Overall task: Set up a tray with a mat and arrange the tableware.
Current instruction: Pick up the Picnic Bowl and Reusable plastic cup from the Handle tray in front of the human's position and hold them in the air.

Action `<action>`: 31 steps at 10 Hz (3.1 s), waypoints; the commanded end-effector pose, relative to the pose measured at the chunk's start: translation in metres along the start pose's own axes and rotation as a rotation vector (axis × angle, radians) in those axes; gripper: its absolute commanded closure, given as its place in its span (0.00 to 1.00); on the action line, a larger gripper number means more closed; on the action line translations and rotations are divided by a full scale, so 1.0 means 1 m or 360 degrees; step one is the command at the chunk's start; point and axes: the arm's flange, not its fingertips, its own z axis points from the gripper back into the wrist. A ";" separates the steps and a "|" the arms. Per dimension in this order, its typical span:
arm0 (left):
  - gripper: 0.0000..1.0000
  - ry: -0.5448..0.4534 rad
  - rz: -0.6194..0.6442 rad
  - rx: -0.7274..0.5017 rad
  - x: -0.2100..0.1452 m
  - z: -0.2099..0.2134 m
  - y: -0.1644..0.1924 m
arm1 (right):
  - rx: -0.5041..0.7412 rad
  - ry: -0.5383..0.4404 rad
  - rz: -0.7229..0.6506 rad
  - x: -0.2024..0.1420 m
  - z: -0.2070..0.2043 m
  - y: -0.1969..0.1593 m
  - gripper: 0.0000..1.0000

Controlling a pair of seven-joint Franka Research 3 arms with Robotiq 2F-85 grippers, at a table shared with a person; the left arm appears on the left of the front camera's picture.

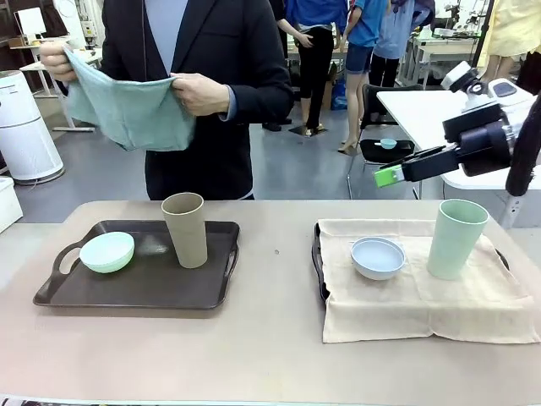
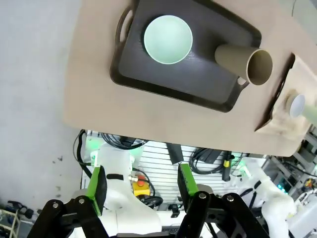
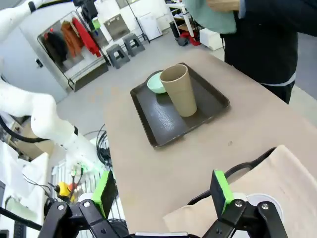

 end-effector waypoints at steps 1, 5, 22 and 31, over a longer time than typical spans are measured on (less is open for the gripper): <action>0.25 0.0009 -0.0010 0.0011 -0.001 0.000 -0.004 | -0.0003 0.0027 0.0063 0.000 -0.008 0.003 0.00; 0.25 -0.0155 0.0098 0.0075 0.047 -0.066 -0.037 | -0.0037 0.0236 0.0880 0.011 -0.167 -0.057 0.00; 0.25 -0.0351 -0.0745 0.0184 0.096 -0.184 -0.057 | 0.0341 0.0045 0.0772 -0.012 -0.351 -0.085 0.00; 0.25 -0.0278 -0.0796 0.0219 0.107 -0.218 -0.064 | 0.0373 -0.0060 0.0783 -0.016 -0.425 -0.098 0.00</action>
